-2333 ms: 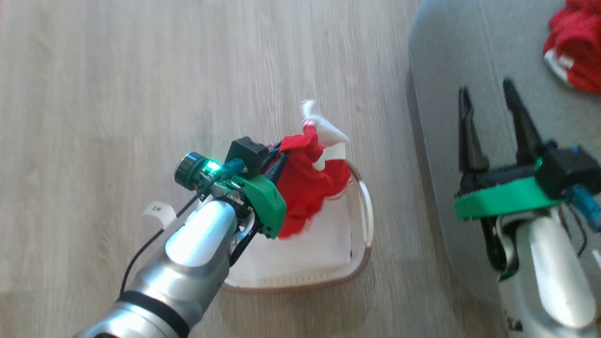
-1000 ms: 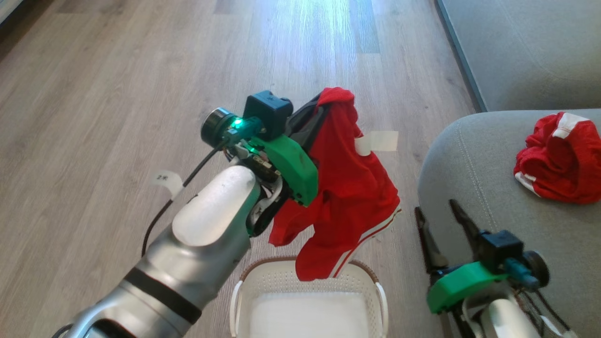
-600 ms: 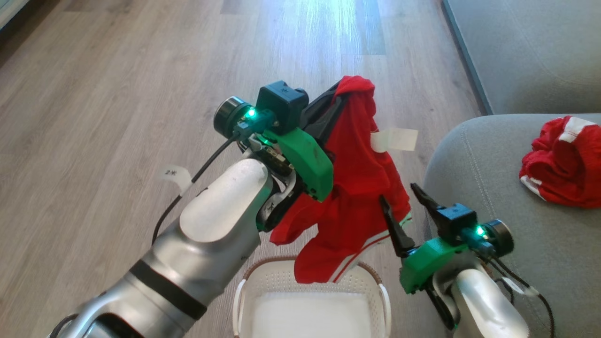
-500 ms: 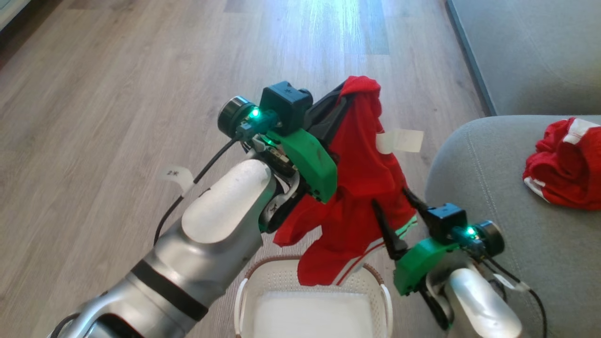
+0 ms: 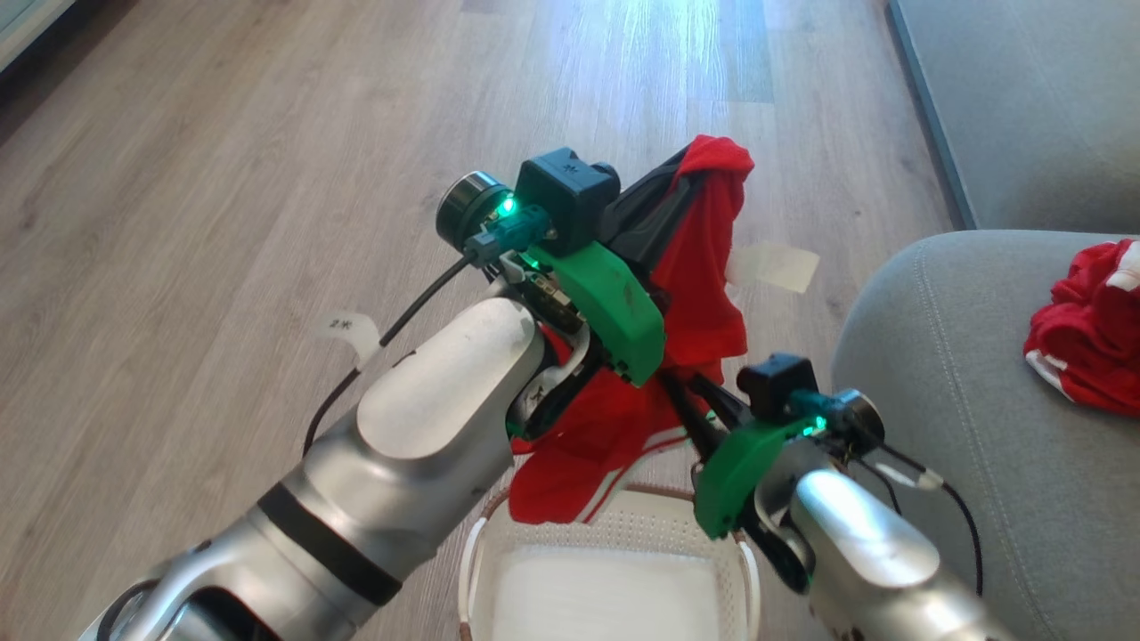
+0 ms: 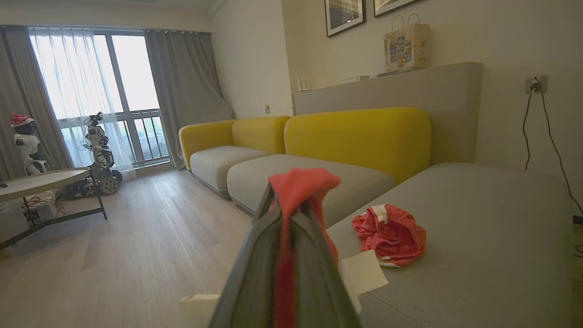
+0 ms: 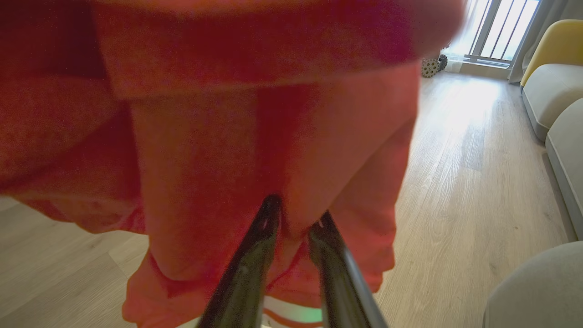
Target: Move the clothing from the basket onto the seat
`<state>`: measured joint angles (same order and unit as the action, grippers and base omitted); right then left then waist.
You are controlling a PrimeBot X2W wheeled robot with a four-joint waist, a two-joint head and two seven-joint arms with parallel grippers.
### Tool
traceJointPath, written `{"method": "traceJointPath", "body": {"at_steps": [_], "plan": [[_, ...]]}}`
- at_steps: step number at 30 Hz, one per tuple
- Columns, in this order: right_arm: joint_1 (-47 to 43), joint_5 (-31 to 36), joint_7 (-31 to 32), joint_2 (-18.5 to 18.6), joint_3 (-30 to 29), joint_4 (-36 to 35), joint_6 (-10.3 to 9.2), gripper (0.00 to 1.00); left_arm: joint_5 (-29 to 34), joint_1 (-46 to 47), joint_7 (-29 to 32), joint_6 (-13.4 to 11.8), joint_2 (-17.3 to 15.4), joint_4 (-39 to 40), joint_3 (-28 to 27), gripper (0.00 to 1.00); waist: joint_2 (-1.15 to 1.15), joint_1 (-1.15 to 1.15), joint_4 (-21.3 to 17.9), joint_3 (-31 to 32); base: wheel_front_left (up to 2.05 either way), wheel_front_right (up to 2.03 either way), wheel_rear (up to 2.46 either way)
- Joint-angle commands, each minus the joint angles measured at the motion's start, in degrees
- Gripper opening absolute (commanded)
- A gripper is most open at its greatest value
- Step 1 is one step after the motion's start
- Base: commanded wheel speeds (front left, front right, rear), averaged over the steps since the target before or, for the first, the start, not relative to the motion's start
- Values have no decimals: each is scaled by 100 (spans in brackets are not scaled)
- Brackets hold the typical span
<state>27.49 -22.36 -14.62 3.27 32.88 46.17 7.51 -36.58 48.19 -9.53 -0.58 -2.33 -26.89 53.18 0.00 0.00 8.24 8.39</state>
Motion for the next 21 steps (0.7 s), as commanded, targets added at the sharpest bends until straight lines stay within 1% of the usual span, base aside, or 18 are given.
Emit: {"method": "traceJointPath", "body": {"at_steps": [1,9,13,17,18,19,20,21], "plan": [[379,-62,-38,-39,97,-91,-2,0,-55,466,-59,-53,-55,164,-198,0,0,0,18,-11,0,0,0],[522,-99,-38,10,99,-57,-2,0,-198,335,-91,-126,-134,-90,-287,0,0,0,19,-63,0,0,0],[505,-36,-38,90,-46,-162,-2,0,-265,248,-133,-136,-190,-219,-340,0,0,0,-48,-93,0,0,0],[515,92,-38,222,-364,-414,-2,0,-345,91,-211,-128,-229,-353,-378,0,0,0,-177,-139,0,0,0],[521,130,-38,254,-455,-486,-2,0,-367,44,-246,-128,-231,-369,-396,13,0,0,-215,-153,0,0,0],[531,170,-38,282,-546,-553,-2,0,-394,-13,-282,-132,-229,-381,-418,31,0,0,-258,-165,0,0,0],[545,217,-38,308,-627,-622,-2,0,-413,-70,-317,-141,-225,-388,-436,47,0,0,-302,-177,0,0,0],[563,261,-38,331,-696,-685,-2,0,-430,-132,-351,-154,-221,-395,-453,75,0,0,-346,-192,0,0,0]]}}
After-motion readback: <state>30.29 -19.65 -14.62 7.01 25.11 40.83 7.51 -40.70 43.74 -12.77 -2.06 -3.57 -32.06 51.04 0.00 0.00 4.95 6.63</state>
